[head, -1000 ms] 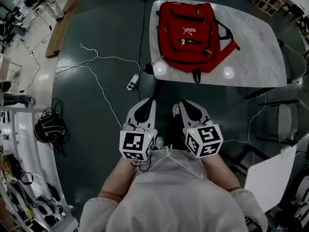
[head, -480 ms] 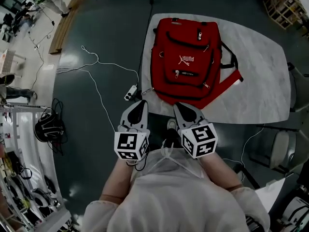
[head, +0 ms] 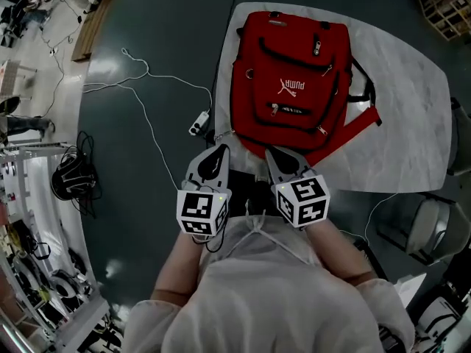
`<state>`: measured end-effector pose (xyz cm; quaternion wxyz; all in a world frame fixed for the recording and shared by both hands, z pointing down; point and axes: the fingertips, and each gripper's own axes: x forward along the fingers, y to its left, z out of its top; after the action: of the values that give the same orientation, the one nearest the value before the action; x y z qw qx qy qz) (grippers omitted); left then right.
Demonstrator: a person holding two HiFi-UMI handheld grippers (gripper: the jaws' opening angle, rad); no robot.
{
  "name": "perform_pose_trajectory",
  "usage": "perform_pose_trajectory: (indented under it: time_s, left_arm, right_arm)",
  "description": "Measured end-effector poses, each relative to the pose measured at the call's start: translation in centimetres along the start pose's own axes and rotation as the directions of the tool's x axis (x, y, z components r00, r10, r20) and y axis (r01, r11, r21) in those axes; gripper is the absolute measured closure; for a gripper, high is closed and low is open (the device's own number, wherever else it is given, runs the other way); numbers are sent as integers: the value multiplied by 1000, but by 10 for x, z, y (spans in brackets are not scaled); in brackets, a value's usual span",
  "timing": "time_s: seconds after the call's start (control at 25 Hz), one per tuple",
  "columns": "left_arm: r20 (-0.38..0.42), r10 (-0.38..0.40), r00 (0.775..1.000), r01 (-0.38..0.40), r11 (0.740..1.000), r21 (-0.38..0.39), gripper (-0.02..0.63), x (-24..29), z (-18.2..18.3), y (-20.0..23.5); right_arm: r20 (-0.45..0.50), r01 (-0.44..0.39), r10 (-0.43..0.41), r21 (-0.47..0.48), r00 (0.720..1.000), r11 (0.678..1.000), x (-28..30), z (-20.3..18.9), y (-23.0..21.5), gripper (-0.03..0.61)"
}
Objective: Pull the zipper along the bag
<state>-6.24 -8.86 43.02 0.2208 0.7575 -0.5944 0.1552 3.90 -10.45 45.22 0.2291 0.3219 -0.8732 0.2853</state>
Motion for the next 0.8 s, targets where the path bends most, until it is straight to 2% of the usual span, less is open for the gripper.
perform_pose_trajectory:
  time_s: [0.16,0.36,0.6,0.8]
  left_arm:
    - [-68,-41,997,42,999,13,594,12,-18,14]
    - [-177,-112,978,125,990,60,594,29,-44,34]
    - [-240,-166,956,181,982,44,594,50,-71,51]
    - [-267,-173,948,200,977,74,594,67,-89,63]
  right_arm:
    - [-85,13,-12,5,996,1000,21,-23,5,551]
    - [-173,79,-75,17,982,997,51,-45,6,551]
    - [-274,157,-139,45,952,987,86,-74,-6,551]
    - [-326,207,-172,74,929,976,107,-90,-17,551]
